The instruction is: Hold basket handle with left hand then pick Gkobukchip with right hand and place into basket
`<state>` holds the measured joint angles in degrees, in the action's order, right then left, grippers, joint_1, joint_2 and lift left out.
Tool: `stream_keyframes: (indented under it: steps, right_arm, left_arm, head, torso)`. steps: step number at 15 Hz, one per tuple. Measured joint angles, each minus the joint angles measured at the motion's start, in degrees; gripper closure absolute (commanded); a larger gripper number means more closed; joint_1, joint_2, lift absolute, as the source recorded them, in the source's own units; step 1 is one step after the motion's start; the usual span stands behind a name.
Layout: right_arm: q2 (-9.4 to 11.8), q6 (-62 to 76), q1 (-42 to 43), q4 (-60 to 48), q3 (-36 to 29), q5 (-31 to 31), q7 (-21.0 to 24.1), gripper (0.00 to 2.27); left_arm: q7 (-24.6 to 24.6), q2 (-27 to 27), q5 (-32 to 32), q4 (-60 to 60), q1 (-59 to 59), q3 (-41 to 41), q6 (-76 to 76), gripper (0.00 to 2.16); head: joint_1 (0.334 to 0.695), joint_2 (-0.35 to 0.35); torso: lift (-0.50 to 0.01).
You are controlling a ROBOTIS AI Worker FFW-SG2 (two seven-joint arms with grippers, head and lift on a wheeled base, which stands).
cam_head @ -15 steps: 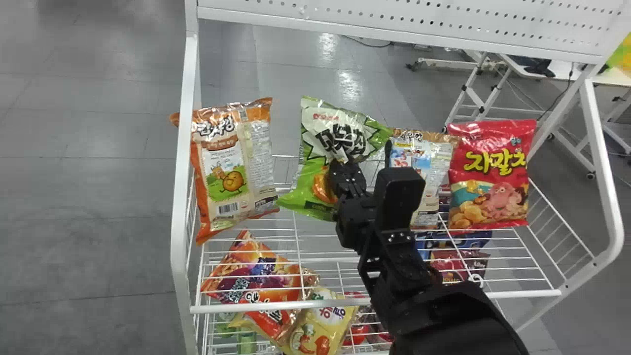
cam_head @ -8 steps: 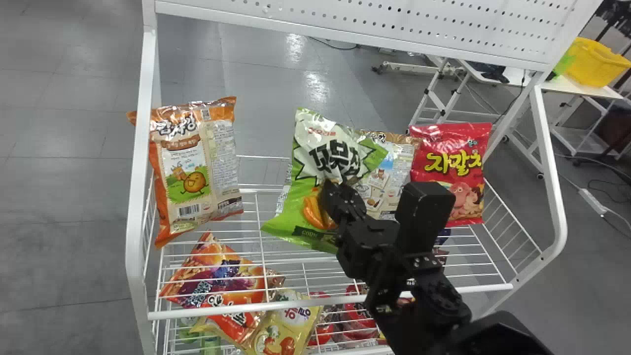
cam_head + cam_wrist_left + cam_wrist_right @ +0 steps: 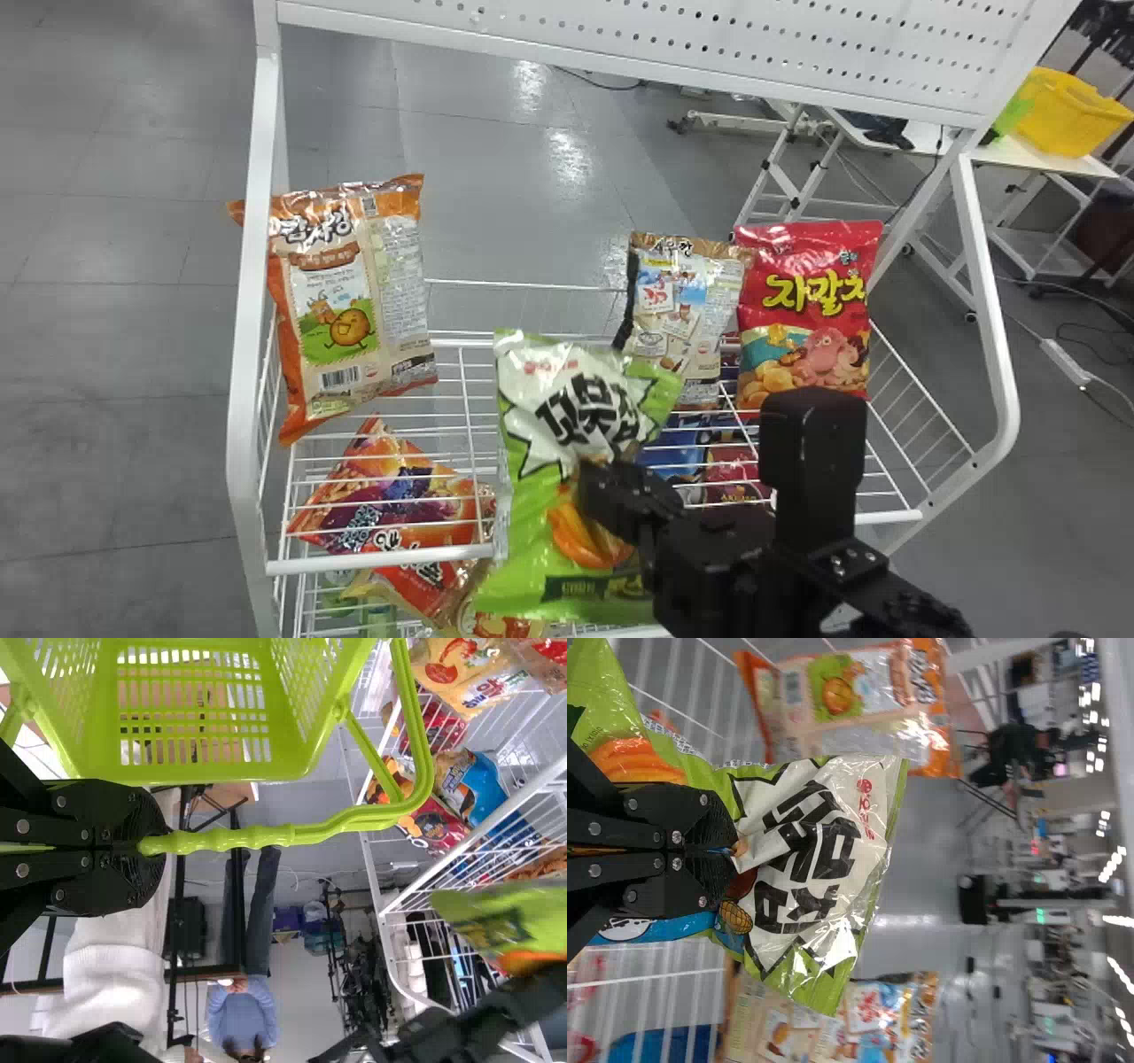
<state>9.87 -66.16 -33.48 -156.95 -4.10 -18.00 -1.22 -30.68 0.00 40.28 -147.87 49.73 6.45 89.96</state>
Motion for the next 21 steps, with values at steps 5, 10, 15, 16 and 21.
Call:
stream_keyframes:
  steps: [5, 10, 15, 16, 21]
  right_arm:
    - [-0.9, -21.1, -2.8, -6.9, -9.4, -9.2, -5.8, 1.95]
    - [-0.3, -23.3, -2.9, -7.8, -10.6, -9.5, -9.8, 1.95]
    - [3.3, -23.3, -3.4, -7.8, -9.7, -7.9, -9.5, 1.95]
    - [3.8, -23.3, -4.0, -7.8, -9.5, -7.9, -9.5, 1.95]
    - [5.1, -23.3, -6.4, -7.8, -4.4, -8.6, -7.7, 1.95]
  left_arm:
    - [2.3, 0.0, -1.3, -1.8, -1.3, -3.2, 0.0, 1.4]
    - [2.4, 0.0, -1.5, -1.8, -1.8, -3.8, 0.0, 1.4]
    - [2.4, 0.0, -1.7, -2.0, -2.1, -3.8, 0.0, 1.4]
    - [2.4, 0.0, -1.7, -2.0, -2.3, -3.8, 0.0, 1.4]
    - [2.8, 0.0, -1.6, -2.0, -4.0, -3.8, 0.0, 1.4]
  head:
    - [0.695, -0.35]
    - [0.695, -0.35]
    - [0.695, -0.35]
    - [0.695, -0.35]
    - [0.695, -0.35]
  torso:
    - [-0.032]
    - [-0.032]
    - [-0.032]
    - [-0.032]
    - [-0.032]
